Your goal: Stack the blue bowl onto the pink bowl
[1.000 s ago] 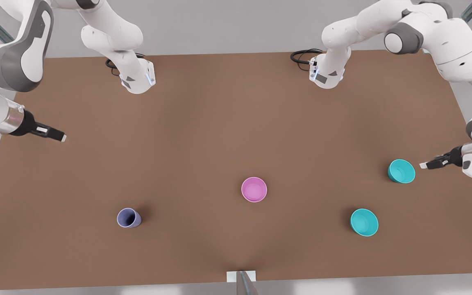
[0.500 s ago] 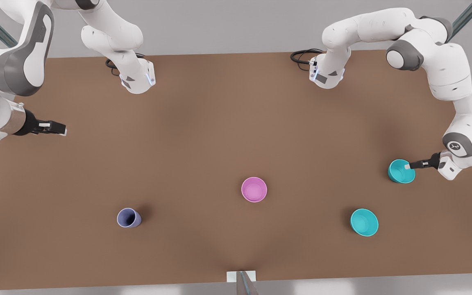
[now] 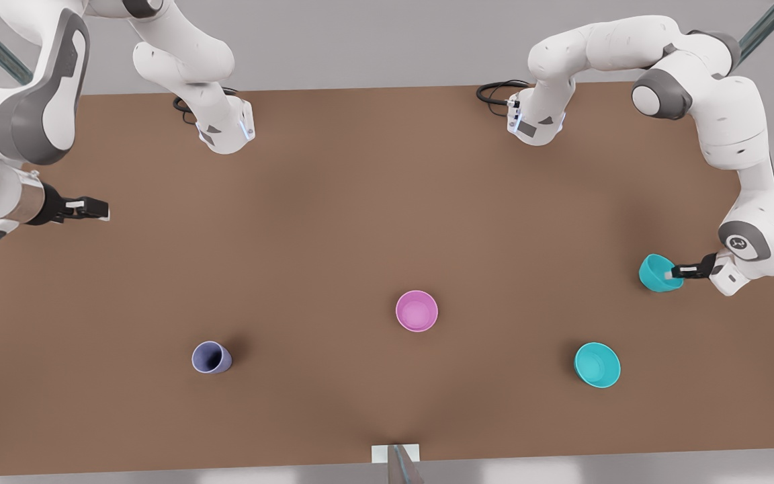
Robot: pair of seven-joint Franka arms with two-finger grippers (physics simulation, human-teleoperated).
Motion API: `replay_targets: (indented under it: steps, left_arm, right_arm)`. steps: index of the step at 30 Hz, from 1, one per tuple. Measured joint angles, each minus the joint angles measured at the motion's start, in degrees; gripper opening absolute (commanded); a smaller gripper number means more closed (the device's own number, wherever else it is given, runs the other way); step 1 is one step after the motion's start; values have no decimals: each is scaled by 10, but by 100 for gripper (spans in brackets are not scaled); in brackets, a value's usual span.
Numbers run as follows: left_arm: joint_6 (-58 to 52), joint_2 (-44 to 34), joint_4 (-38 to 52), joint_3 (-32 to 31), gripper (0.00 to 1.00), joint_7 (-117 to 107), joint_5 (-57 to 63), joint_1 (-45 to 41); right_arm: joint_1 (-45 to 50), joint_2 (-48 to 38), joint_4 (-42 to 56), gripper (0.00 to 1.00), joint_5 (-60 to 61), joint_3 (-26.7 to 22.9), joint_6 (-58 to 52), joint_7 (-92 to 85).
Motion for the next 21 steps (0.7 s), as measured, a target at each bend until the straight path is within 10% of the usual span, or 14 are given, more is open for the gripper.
replay_targets:
  steps: [9,13,21]
  left_arm:
    - [-65,-106,1,2,21,-33,-7,-90]
    - [-141,-167,0,21,21,-113,-3,-265]
    - [-193,-29,183,-96,21,-346,-27,-450]
  right_arm:
    - [-1,6,0,100,0,-2,1,-19]
    - [-3,6,-1,100,0,-2,1,-25]
    - [-3,7,-5,100,0,-2,1,-34]
